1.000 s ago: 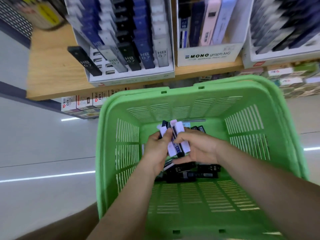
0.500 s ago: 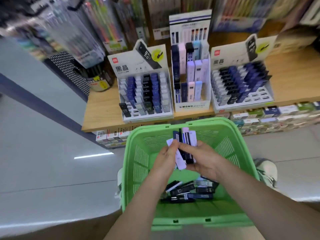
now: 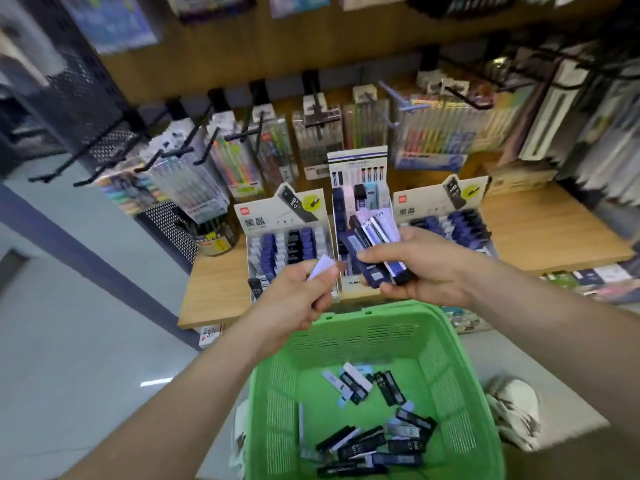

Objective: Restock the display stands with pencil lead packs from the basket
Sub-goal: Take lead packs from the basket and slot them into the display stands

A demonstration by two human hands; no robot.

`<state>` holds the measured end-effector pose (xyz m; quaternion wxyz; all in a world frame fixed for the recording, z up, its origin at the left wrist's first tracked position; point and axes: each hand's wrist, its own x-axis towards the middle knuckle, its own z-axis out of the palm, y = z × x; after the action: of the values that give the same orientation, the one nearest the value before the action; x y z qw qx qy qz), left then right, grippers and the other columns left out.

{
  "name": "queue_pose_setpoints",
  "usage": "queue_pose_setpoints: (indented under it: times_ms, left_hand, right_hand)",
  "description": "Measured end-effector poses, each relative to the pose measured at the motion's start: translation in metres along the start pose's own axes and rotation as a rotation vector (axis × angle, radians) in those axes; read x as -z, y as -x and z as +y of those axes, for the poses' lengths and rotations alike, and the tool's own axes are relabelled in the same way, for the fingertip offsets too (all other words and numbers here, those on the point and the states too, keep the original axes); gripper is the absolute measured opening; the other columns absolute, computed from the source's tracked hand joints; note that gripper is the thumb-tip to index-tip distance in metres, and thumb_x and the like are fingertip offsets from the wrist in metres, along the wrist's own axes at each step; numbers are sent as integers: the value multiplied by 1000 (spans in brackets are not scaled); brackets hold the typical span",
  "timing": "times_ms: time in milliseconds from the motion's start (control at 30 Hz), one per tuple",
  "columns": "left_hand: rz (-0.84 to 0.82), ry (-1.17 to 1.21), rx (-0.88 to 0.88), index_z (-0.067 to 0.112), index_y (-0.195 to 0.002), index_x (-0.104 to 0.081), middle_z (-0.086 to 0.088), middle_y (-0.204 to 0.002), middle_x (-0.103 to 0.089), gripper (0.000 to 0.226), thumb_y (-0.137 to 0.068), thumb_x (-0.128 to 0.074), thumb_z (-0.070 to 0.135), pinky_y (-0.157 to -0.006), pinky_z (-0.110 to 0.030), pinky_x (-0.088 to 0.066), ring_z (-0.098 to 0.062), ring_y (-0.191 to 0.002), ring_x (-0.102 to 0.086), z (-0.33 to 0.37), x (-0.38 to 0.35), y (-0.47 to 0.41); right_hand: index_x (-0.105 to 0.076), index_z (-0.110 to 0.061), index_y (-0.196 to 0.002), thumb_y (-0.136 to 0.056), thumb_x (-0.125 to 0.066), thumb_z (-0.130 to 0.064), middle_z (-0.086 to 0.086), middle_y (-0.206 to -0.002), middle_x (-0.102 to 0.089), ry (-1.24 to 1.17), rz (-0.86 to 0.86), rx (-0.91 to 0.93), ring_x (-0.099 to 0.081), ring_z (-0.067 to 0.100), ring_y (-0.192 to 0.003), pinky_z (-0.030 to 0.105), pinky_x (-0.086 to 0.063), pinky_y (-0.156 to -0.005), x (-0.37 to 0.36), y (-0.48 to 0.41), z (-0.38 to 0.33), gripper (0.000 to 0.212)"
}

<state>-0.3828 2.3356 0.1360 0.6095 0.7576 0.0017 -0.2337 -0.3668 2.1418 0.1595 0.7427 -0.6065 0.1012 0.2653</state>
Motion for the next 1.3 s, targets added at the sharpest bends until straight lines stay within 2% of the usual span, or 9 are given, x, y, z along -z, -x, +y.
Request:
queue_pose_setpoints:
  times_ms: [167, 233, 300, 467, 700, 933, 1067, 1200, 1300]
  left_hand:
    - [-166, -246, -96, 32, -95, -67, 22, -56, -57, 33, -95, -47, 6, -44, -6, -34, 6, -50, -48, 43, 0, -6]
    - [-180, -342, -125, 40, -106, -60, 26, -90, -68, 41, -95, -46, 2, -62, -5, -43, 13, -73, -57, 45, 7, -9]
    - [-87, -435, -171, 41, -114, -57, 15, -112, -64, 43, -93, -56, 4, -82, -18, -47, 0, -93, -60, 42, 13, -12]
    - [129, -189, -217, 17, -105, -64, 4, -72, -69, 42, -73, -76, -7, -57, -16, -48, -6, -63, -61, 36, 17, -27]
    - [218, -164, -214, 17, -85, -65, -6, -75, -72, 24, -71, -83, 9, -52, -17, -46, -9, -54, -57, 31, 15, -35]
    - [241, 193, -76, 6, -93, -68, -13, -80, -73, 17, -78, -72, -1, -61, -20, -55, -17, -64, -67, 33, 26, -47]
    - [241, 198, -95, 9, -96, -71, -13, -88, -75, 21, -84, -65, -7, -68, -21, -57, -21, -79, -70, 31, 22, -54]
    - [275, 185, -160, 18, -89, -75, -7, -85, -75, 26, -83, -66, -6, -68, -19, -55, -17, -78, -71, 34, 13, -58]
    - [320, 177, -191, 22, -85, -77, -7, -86, -74, 26, -79, -72, -3, -74, -26, -58, -18, -77, -68, 35, 6, -63]
  right_hand:
    - [-67, -16, -91, -85, -70, -5, 11, -79, -74, -77, -10, 44, -70, 19, -62, 25, -52, -47, -5, -1, -16, 12]
    - [-66, -13, -94, -86, -69, -6, 10, -76, -72, -115, 4, 36, -67, 17, -59, 23, -49, -44, -4, -6, -13, 12]
    - [-68, -12, -92, -86, -70, -7, 7, -74, -70, -103, -4, 42, -64, 14, -57, 22, -46, -42, -1, -12, -11, 9]
    - [-73, -14, -81, -77, -78, -10, 5, -71, -68, -44, -9, 35, -56, 13, -54, 21, -44, -41, 2, -24, -6, 7]
    - [-56, -3, -86, -82, -70, -2, 9, -64, -52, -213, 74, -78, -42, 11, -45, 15, -25, -30, 0, -41, 1, 14]
    - [-63, -6, -112, -67, -84, -28, 10, -88, -57, 185, 204, -67, -46, 22, -64, 29, -35, -49, 8, -43, 4, 54]
    - [-67, -2, -101, -76, -79, -20, 7, -71, -63, 158, 268, -48, -49, 14, -45, 24, -38, -44, 17, -44, 3, 33]
    - [-65, 3, -99, -87, -67, -4, 14, -72, -73, -8, 195, -95, -69, 17, -56, 15, -30, -32, 26, -38, -4, 14]
    - [-66, 4, -98, -87, -68, -3, 11, -63, -68, -47, 155, -110, -58, 12, -44, 15, -30, -31, 37, -36, -10, 14]
